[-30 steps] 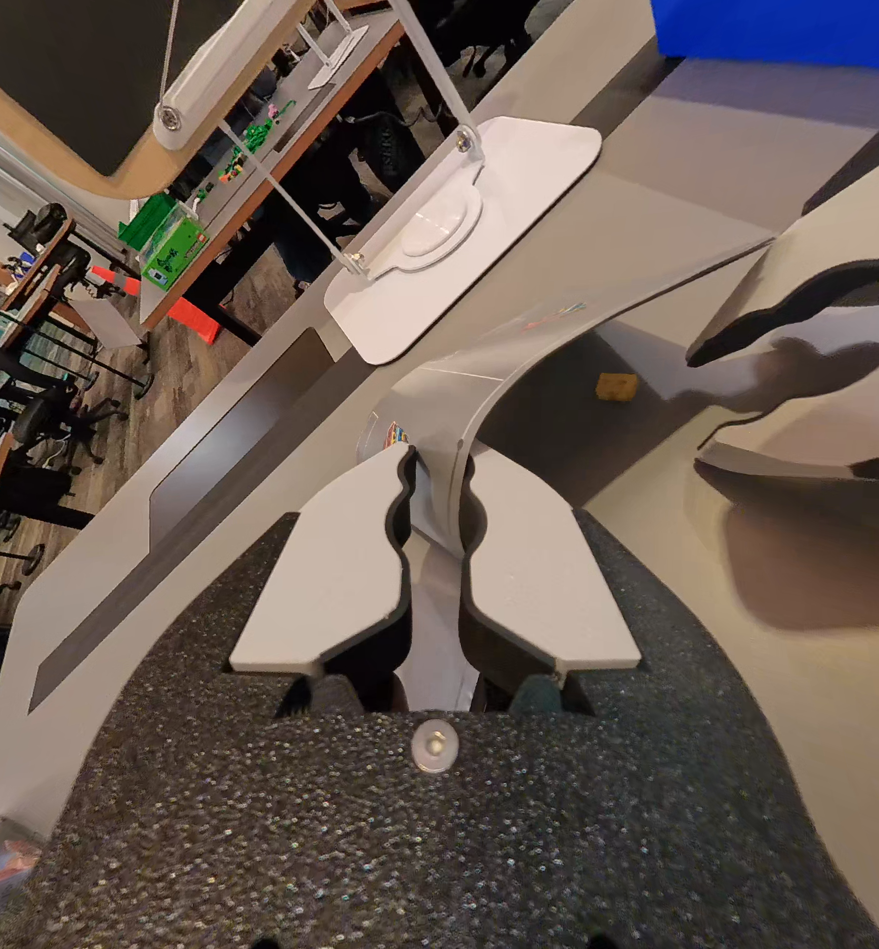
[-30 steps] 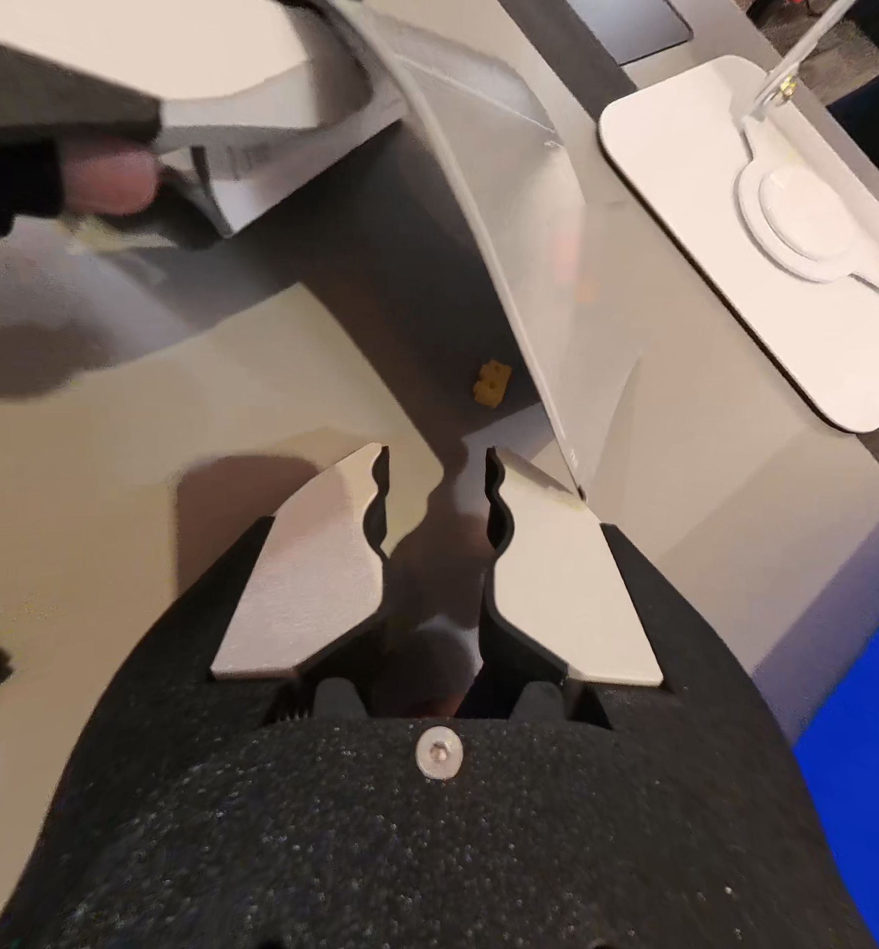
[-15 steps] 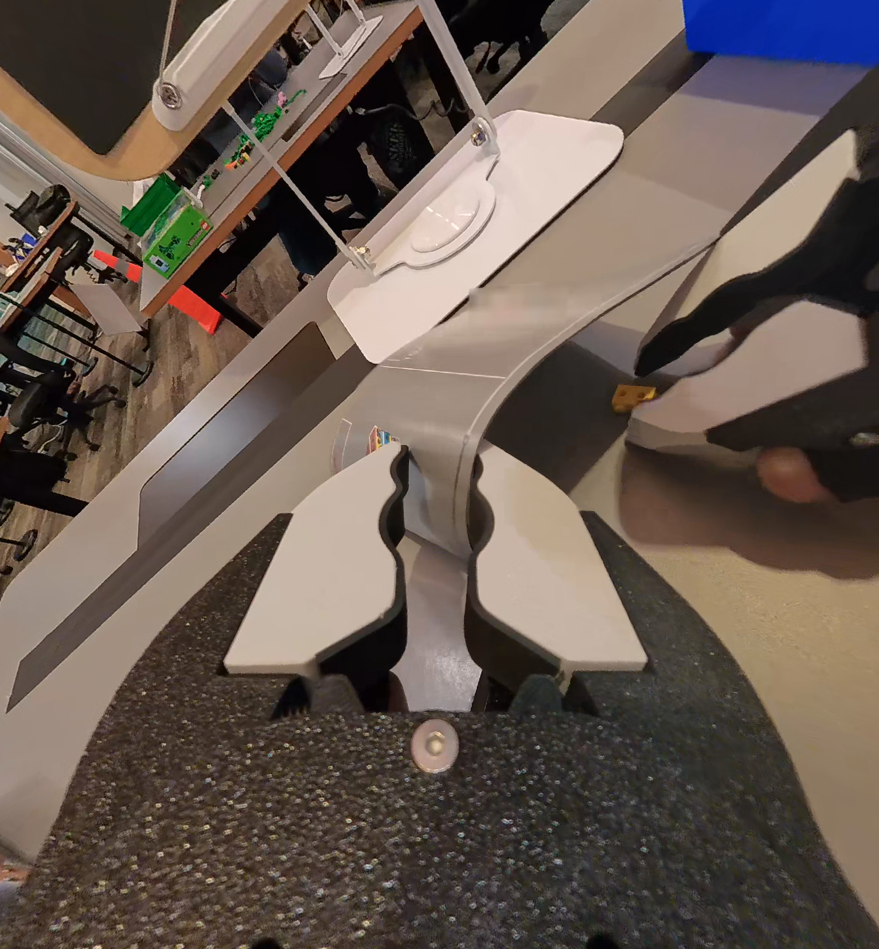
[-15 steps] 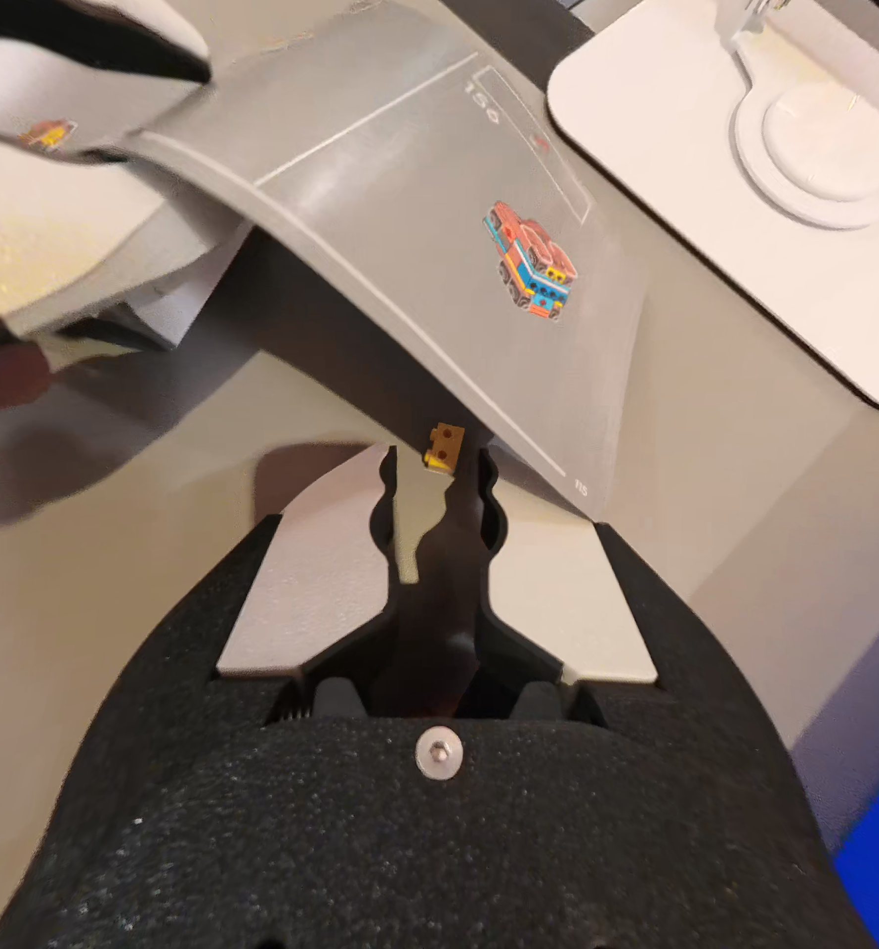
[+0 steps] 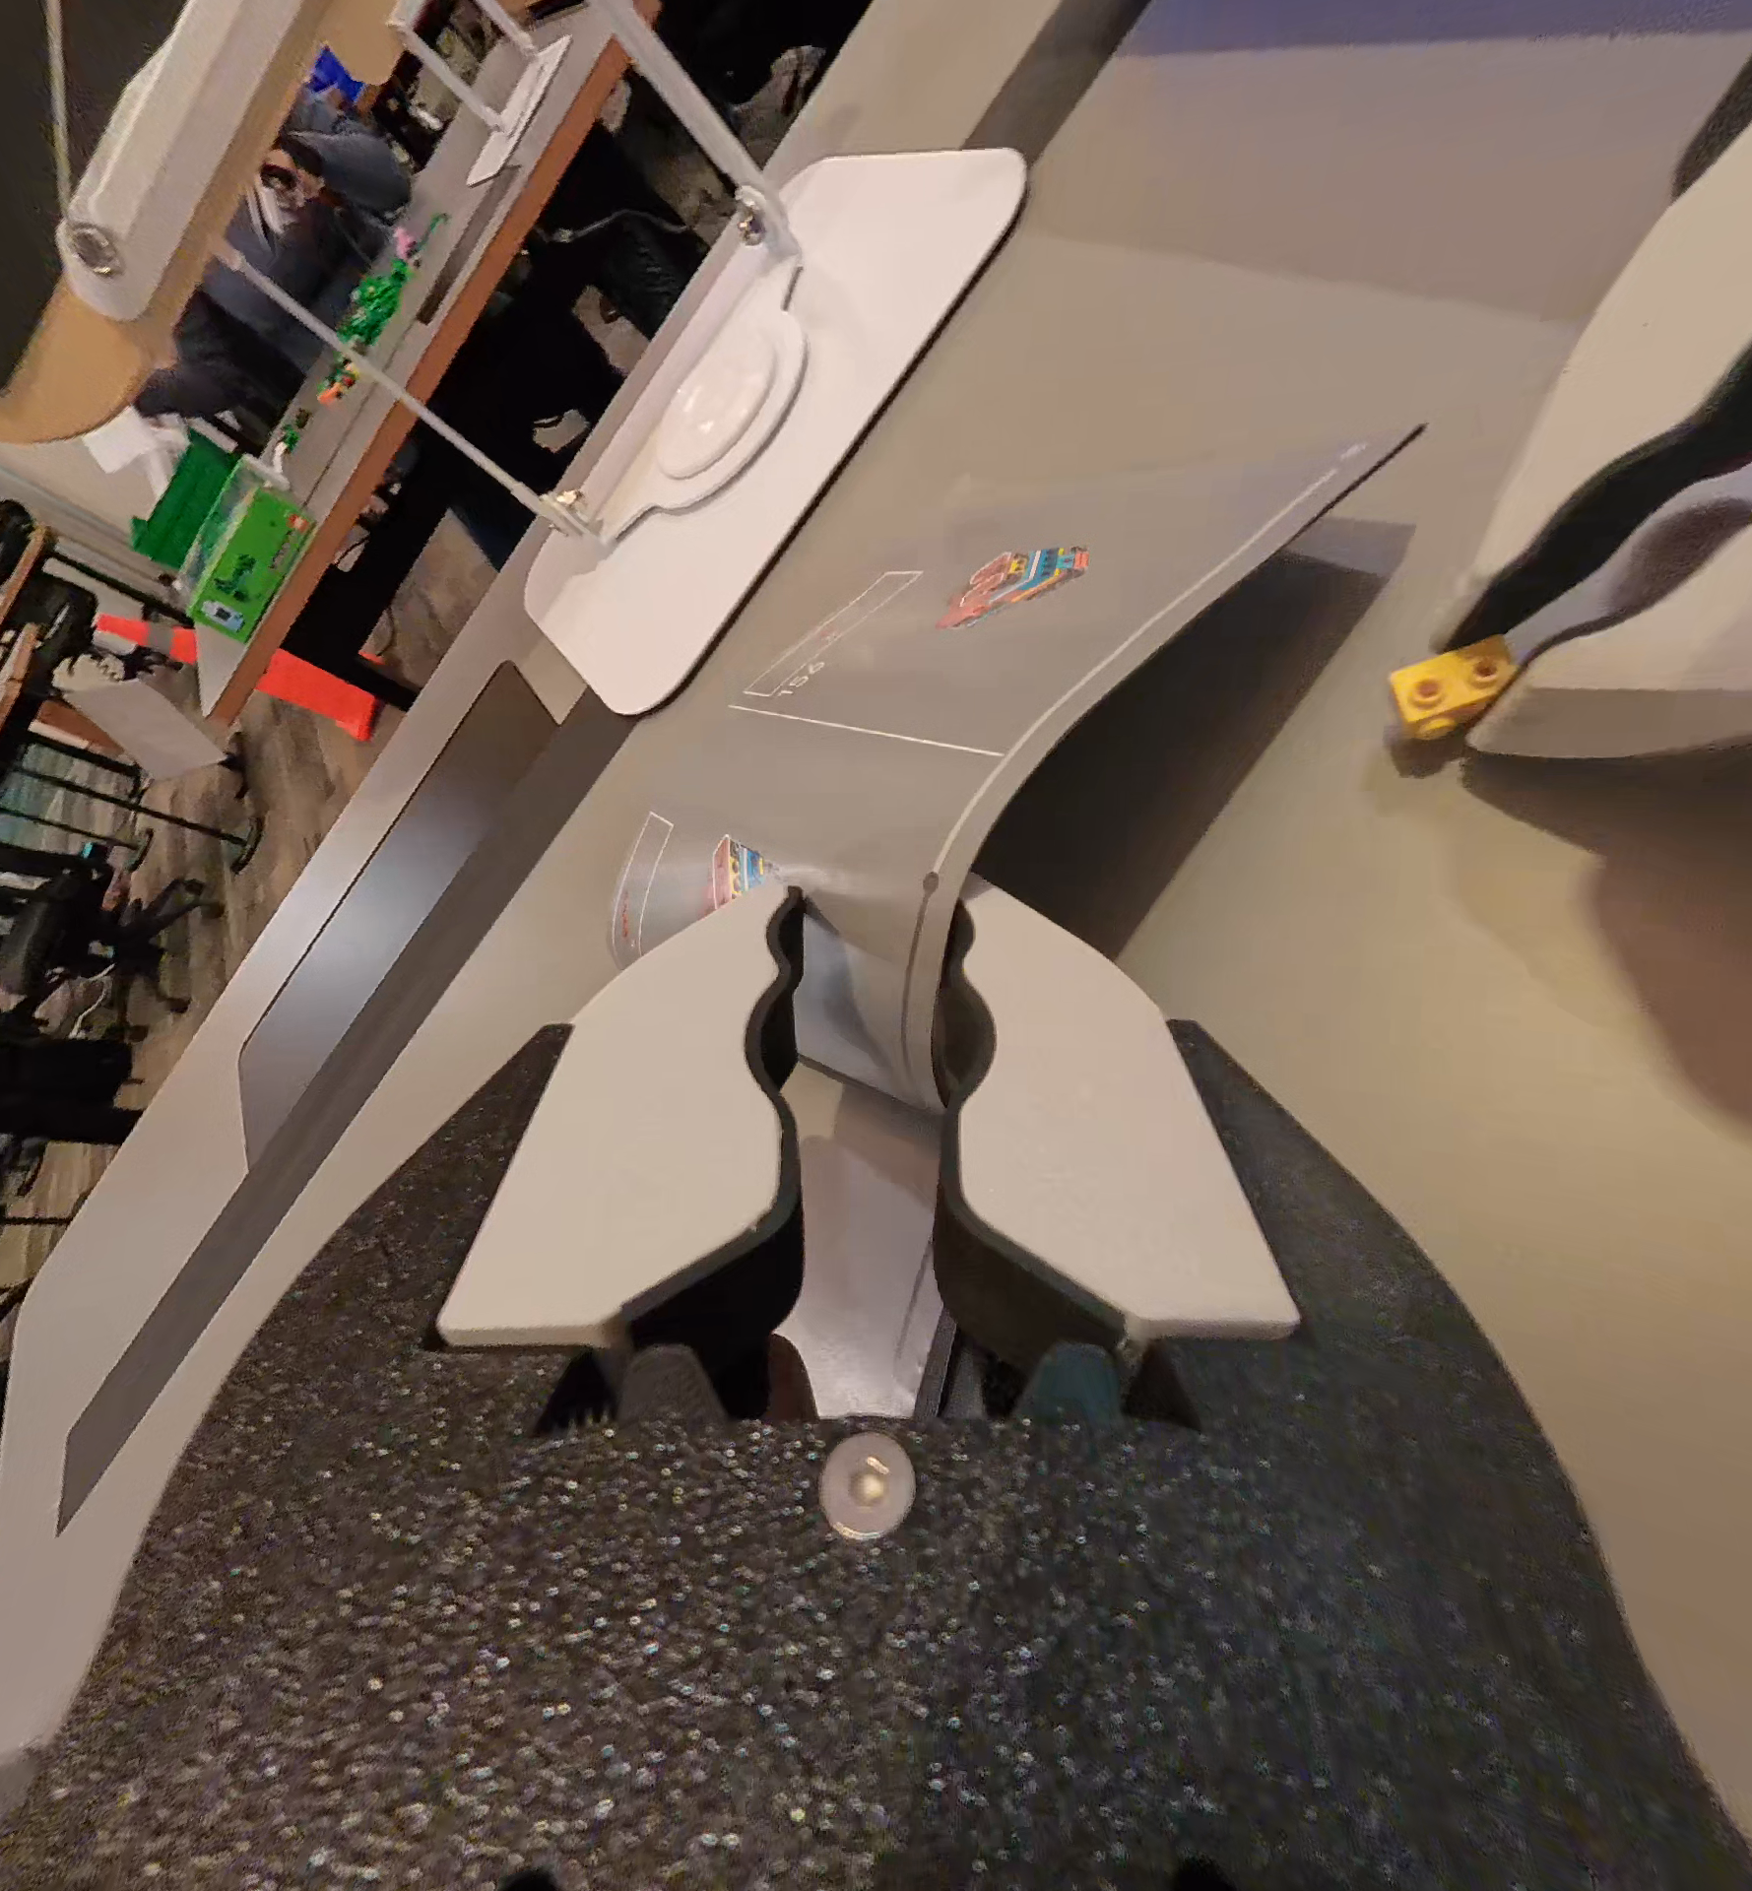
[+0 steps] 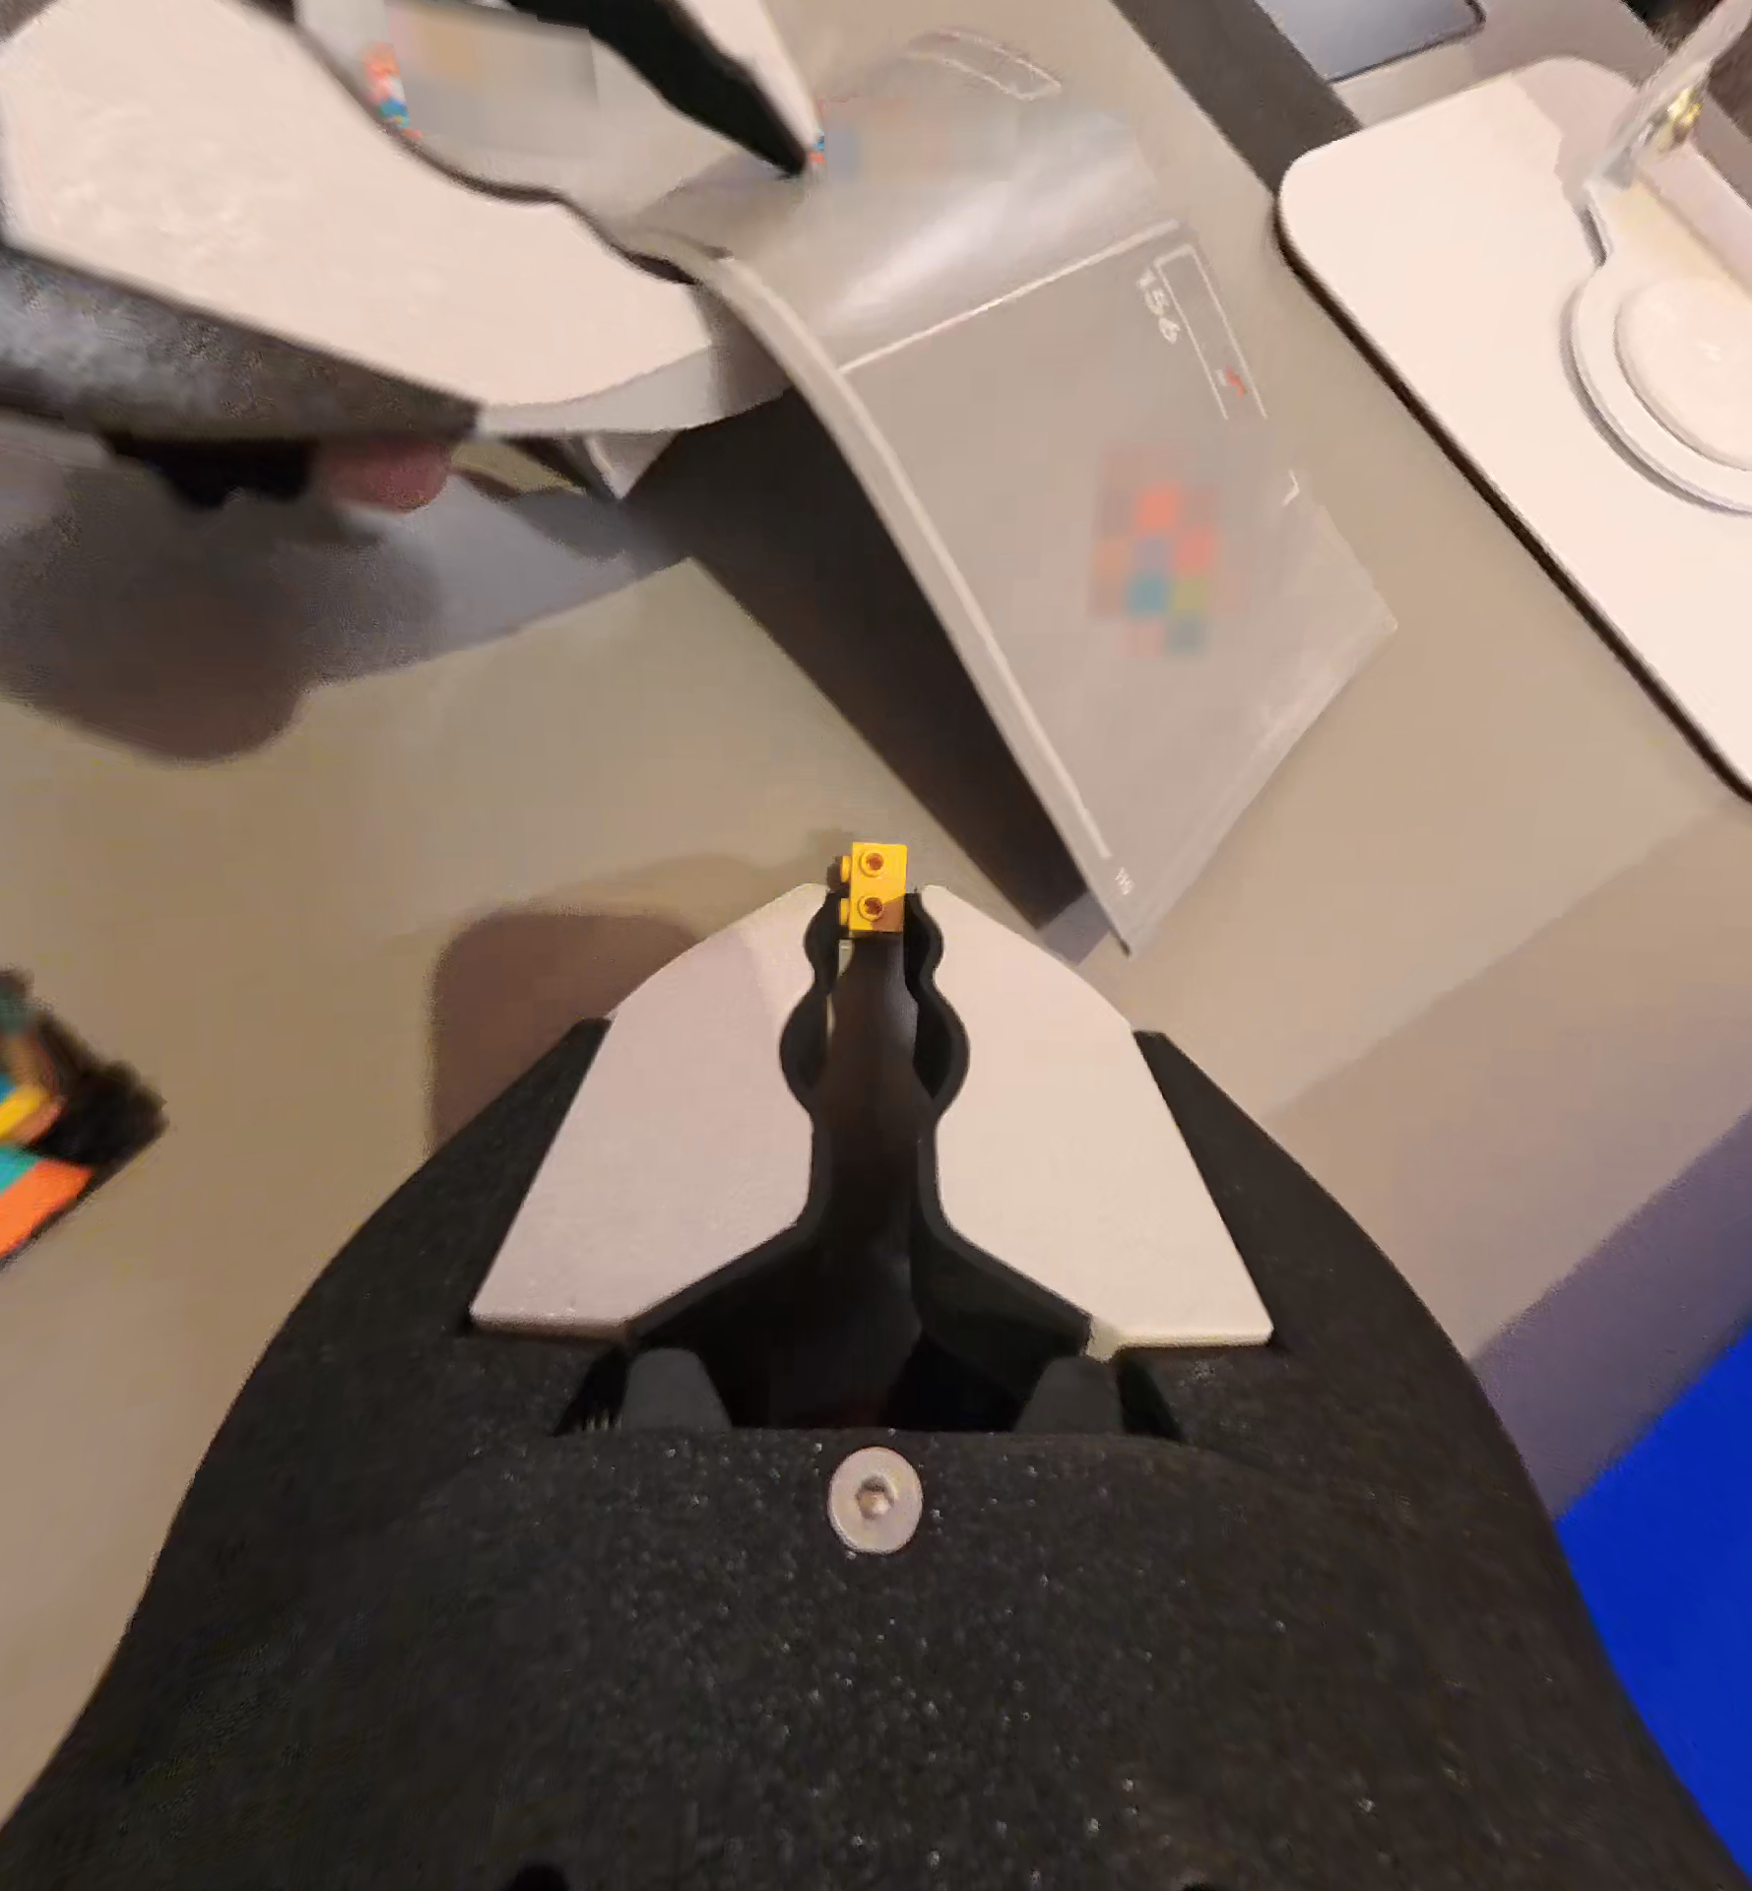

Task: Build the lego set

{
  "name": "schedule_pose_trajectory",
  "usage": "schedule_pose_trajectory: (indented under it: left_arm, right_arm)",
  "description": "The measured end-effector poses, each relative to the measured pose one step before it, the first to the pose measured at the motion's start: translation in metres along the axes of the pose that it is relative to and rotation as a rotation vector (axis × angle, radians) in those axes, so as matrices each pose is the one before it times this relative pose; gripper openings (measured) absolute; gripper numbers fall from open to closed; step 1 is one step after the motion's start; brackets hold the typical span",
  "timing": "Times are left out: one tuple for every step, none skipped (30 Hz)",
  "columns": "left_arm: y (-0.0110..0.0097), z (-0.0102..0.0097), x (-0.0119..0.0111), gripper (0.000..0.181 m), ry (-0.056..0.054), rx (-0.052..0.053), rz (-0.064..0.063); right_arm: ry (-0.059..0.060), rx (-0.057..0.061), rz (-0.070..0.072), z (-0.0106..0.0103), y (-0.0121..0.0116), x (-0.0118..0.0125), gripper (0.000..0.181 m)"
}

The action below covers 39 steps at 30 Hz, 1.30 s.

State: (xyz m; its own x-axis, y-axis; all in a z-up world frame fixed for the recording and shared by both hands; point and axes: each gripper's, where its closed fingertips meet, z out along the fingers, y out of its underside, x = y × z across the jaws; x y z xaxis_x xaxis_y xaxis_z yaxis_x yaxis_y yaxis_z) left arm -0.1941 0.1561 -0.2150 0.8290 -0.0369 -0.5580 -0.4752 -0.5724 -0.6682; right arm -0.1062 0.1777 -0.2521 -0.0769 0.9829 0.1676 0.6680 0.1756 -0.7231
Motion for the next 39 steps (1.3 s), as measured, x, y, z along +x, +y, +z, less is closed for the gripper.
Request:
schedule_pose_trajectory:
  left_arm:
    - [-0.00062,-0.00231,0.00327,0.025,0.0169,0.0024,0.0056]
    - [-0.00011,-0.00224,0.00381,0.025,0.0174,0.0001,0.0107]
    - [0.00039,-0.00219,0.00386,0.026,0.0177,-0.0039,0.0173]
    - [0.0009,-0.00236,0.00453,0.026,0.0217,-0.0064,0.0226]
    - [0.00095,-0.00273,0.00538,0.027,0.0286,-0.0064,0.023]
    - [0.0004,-0.00279,0.00637,0.029,0.0379,-0.002,0.0192]
    - [0.00012,-0.00294,0.00569,0.031,0.0376,0.0027,0.0039]
    - [-0.00097,-0.00273,0.0039,0.034,0.0322,0.0093,-0.0174]
    - [-0.00251,-0.00287,0.00474,0.037,0.0467,0.0217,-0.0334]
    - [-0.00396,-0.00375,0.00602,0.041,0.0654,0.0346,-0.0478]
    - [-0.0046,-0.00435,0.00657,0.046,0.0739,0.0393,-0.0549]
    - [-0.00377,-0.00505,0.00701,0.052,0.0778,0.0364,-0.0525]
    - [-0.00322,-0.00564,0.00692,0.058,0.0767,0.0333,-0.0485]
    - [-0.00409,-0.0065,0.00599,0.063,0.069,0.0392,-0.0475]
    - [-0.0059,-0.00766,0.00498,0.066,0.0592,0.054,-0.0437]
    - [-0.00757,-0.0085,0.00571,0.066,0.0598,0.0699,-0.0386]
    - [-0.00742,-0.00837,0.00689,0.066,0.0631,0.0708,-0.0374]
    - [-0.00624,-0.00723,0.00782,0.065,0.067,0.0586,-0.0383]
    - [-0.00548,-0.00575,0.00807,0.065,0.0672,0.0527,-0.0393]
    - [-0.00541,-0.00372,0.00754,0.064,0.0627,0.0547,-0.0416]
    - [-0.00447,-0.00098,0.00716,0.061,0.0645,0.0501,-0.0464]
    - [-0.00234,0.00157,0.00667,0.058,0.069,0.0378,-0.0561]
    - [0.00054,0.00358,0.00479,0.055,0.0618,0.0188,-0.0653]
    - [0.00303,0.0046,0.00303,0.053,0.0541,0.0015,-0.0644]
    - [0.0044,0.0048,0.00318,0.053,0.0523,-0.0075,-0.0518]
    - [0.00477,0.00454,0.00302,0.051,0.0456,-0.0108,-0.0394]
    - [0.00524,0.00405,0.00213,0.05,0.0341,-0.0161,-0.0283]
    - [0.00494,0.00366,0.00129,0.05,0.0229,-0.02,-0.0163]
    - [0.00336,0.00296,0.00103,0.049,0.0151,-0.0139,-0.0081]
    - [0.00151,0.0023,0.00152,0.048,0.0155,-0.0038,-0.006]
    - [0.00046,0.002,0.00248,0.047,0.0205,0.0021,-0.0098]
    - [0.00067,0.00214,0.00314,0.044,0.0246,0.0001,-0.0113]
    - [0.00117,0.00219,0.00323,0.043,0.0251,-0.004,-0.0074]
    - [0.00172,0.00238,0.00224,0.042,0.017,-0.0072,-0.0039]
    - [0.00199,0.00239,0.00215,0.042,0.0161,-0.0096,-0.0016]
    - [0.00187,0.00205,0.00233,0.041,0.0179,-0.0078,-0.0024]
    - [0.00165,0.00163,0.00221,0.04,0.0176,-0.0065,-0.0029]
    - [0.00144,0.00134,0.00168,0.038,0.0154,-0.0048,-0.0007]
    - [0.00044,0.00084,0.00206,0.034,0.0175,0.0014,0.0019]
  right_arm:
    - [-0.011,0.0159,-0.0239,-0.00623,0.0026,-0.00536,0.011]
    - [-0.0076,0.0214,-0.0254,-0.00612,0.00118,-0.00501,0.011]
    - [-0.0004,0.0153,-0.0151,-0.00572,0.00158,-0.0034,0.011]
    - [-0.0053,0.0108,-0.0085,-0.00502,0.00178,-0.0035,0.011]
    - [-0.009,0.0183,-0.0125,-0.00485,0.00045,-0.0038,0.011]
    - [-0.0072,0.0223,-0.0145,-0.00461,-0.00054,-0.00323,0.011]
    - [-0.0093,0.0196,-0.0113,-0.00391,-0.00065,-0.0032,0.011]
    - [-0.0098,0.0209,-0.0109,-0.0033,-0.00109,-0.00289,0.011]
    - [-0.0094,0.0257,-0.014,-0.00307,-0.00217,-0.0027,0.011]
    - [-0.0121,0.0272,-0.0146,-0.00262,-0.0028,-0.00276,0.011]
    - [-0.013,0.024,-0.0124,-0.00218,-0.00253,-0.0024,0.011]
    - [-0.0135,0.0203,-0.0104,-0.00177,-0.00217,-0.00216,0.011]
    - [-0.0135,0.0206,-0.0104,-0.00171,-0.00214,-0.00204,0.011]
    - [-0.0125,0.0239,-0.0147,-0.00181,-0.00276,-0.00188,0.011]
    - [-0.0085,0.0308,-0.0235,-0.00223,-0.00388,-0.00169,0.011]
    - [-0.0064,0.0393,-0.0316,-0.00272,-0.00545,-0.002,0.011]
    - [-0.0023,0.047,-0.0362,-0.00296,-0.00709,-0.00179,0.011]
    - [0.0007,0.0459,-0.0358,-0.00269,-0.00765,-0.00177,0.011]
    - [0.0019,0.0435,-0.033,-0.00234,-0.00765,-0.00166,0.011]
    - [0.0006,0.0492,-0.0327,-0.00221,-0.00864,-0.00229,0.011]
    - [-0.0039,0.0549,-0.0359,-0.00204,-0.00965,-0.00339,0.011]
    - [-0.0082,0.0506,-0.041,-0.00149,-0.00923,-0.00434,0.011]
    - [-0.0088,0.0398,-0.0434,-0.00036,-0.00799,-0.00451,0.011]
    - [-0.003,0.0282,-0.04,0.00043,-0.00644,-0.00336,0.011]
    - [-0.0009,0.0175,-0.0323,0.00103,-0.00512,-0.00259,0.011]
    - [-0.002,0.0167,-0.0256,0.001,-0.00497,-0.00231,0.011]
    - [0.0029,0.0204,-0.0208,0.0006,-0.00532,-0.0014,0.011]
    - [0.0028,0.0186,-0.0154,0.00049,-0.00503,-0.00088,0.011]
    - [0.0011,0.0148,-0.0108,0.00027,-0.0043,-0.00073,0.011]
    - [0.0014,0.0142,-0.0086,0.00031,-0.00411,-0.00048,0.011]
    - [0.0022,0.013,-0.0063,0.00027,-0.00376,-0.0004,0.011]
    - [0.0006,0.011,-0.0057,0.00048,-0.00319,-0.00056,0.011]
    - [-0.0015,0.0091,-0.0062,0.00049,-0.0029,-0.00088,0.011]
    - [-0.0014,0.0085,-0.0057,0.00056,-0.00265,-0.00099,0.011]
    - [0.0004,0.0064,-0.0046,0.00051,-0.00221,-0.00062,0.011]
    - [0.0019,0.0052,-0.0052,0.00044,-0.00191,-0.00051,0.011]
    - [0.0006,0.0045,-0.0041,0.00025,-0.00158,-0.00032,0.011]
    - [0.0009,0.0044,-0.0026,0.00002,-0.00142,-0.0002,0.011]
    - [0.0009,0.0028,-0.0011,-0.00001,-0.00081,-0.00001,0.011]
